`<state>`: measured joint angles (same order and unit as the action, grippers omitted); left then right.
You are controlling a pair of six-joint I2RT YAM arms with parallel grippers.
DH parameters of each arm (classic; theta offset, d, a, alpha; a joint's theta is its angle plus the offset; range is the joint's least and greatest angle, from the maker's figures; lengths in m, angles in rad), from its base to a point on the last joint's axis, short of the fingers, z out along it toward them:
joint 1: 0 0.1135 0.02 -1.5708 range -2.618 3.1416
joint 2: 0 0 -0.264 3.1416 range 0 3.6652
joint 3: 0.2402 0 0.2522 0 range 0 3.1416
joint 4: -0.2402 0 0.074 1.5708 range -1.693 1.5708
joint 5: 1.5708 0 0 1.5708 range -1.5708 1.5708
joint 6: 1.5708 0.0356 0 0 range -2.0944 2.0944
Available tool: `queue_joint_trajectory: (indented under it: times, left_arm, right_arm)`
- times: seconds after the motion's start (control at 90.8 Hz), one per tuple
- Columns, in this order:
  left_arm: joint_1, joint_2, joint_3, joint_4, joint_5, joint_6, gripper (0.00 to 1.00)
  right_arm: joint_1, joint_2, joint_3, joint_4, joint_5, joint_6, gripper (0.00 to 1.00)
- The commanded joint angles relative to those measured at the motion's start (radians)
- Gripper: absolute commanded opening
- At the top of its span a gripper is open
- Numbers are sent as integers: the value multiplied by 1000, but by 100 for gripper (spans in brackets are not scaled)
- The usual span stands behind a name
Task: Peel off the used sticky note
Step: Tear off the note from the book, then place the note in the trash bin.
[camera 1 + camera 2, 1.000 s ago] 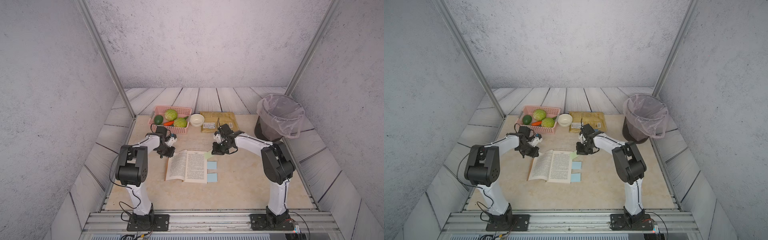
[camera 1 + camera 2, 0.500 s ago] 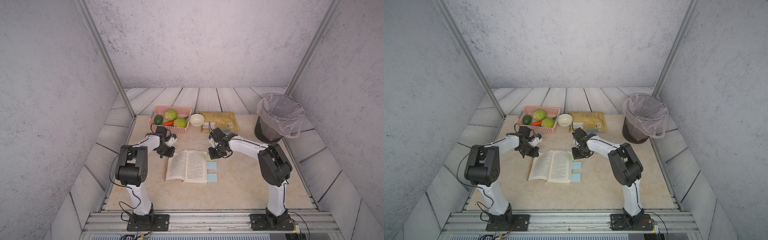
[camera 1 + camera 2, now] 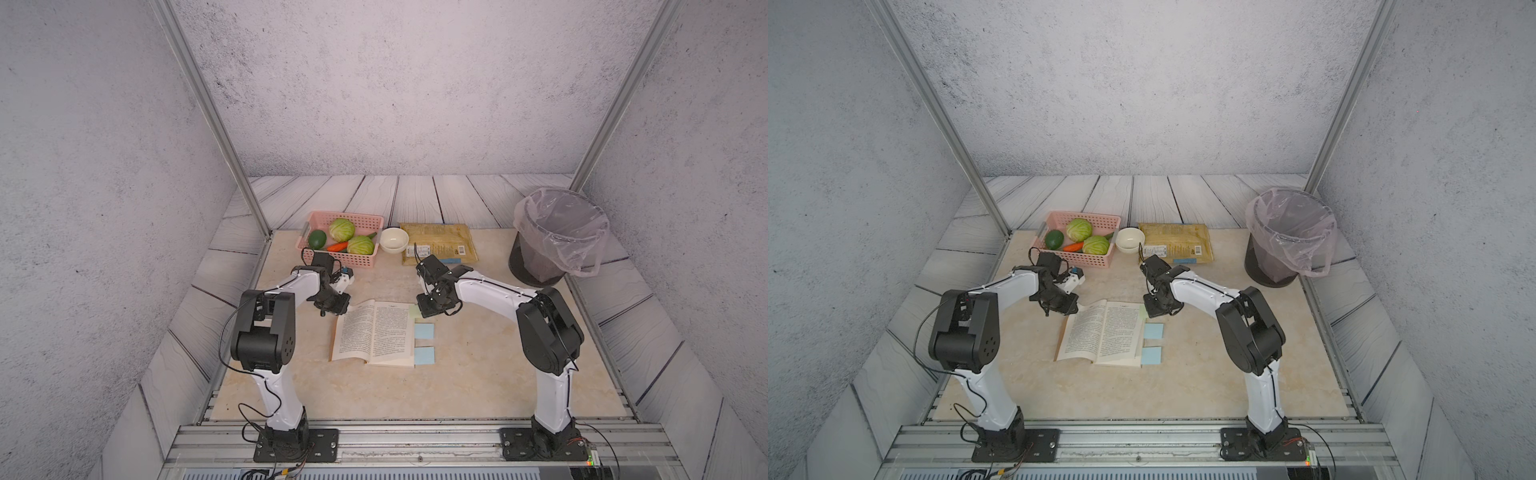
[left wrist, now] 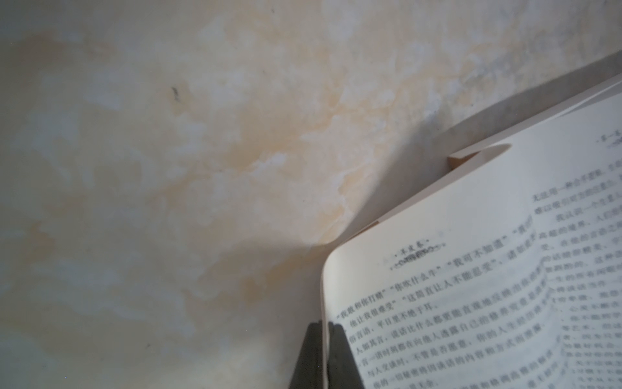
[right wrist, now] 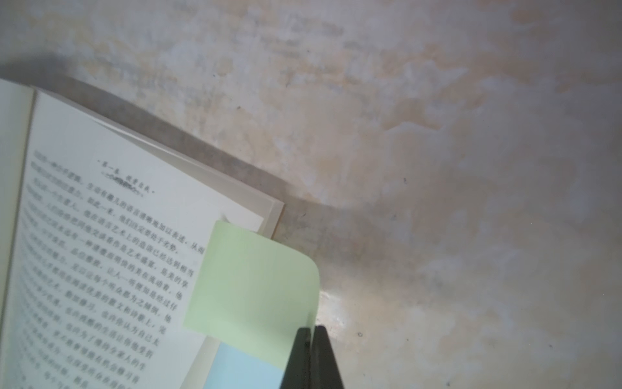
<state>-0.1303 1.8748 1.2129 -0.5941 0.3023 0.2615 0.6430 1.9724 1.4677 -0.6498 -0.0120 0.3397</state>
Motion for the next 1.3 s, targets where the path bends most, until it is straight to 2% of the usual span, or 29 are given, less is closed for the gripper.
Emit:
queue_joint_trajectory:
  times: [0.0,0.727,0.958,1.178,1.288]
  left_arm:
    - [6,13,-9,-18,-22,-5,0]
    - [7,11,-14,-16,-23,-2,0]
    - [7,7,-15,-20,-11,1,0]
    - [7,7,-16,-18,-9,-1,0]
    - [8,10,-16,-18,-8,-1,0]
  right_arm:
    - [-23,-42,12,-28,30,16,0]
    - [-112,-99,-88,53,-28,52,0]
    - [-132,-221,-119,50,-33,59,0]
    - [-268,-372,-80,-42,-207,83,0]
    - [-343,-432,-1,-118,-225,68,0]
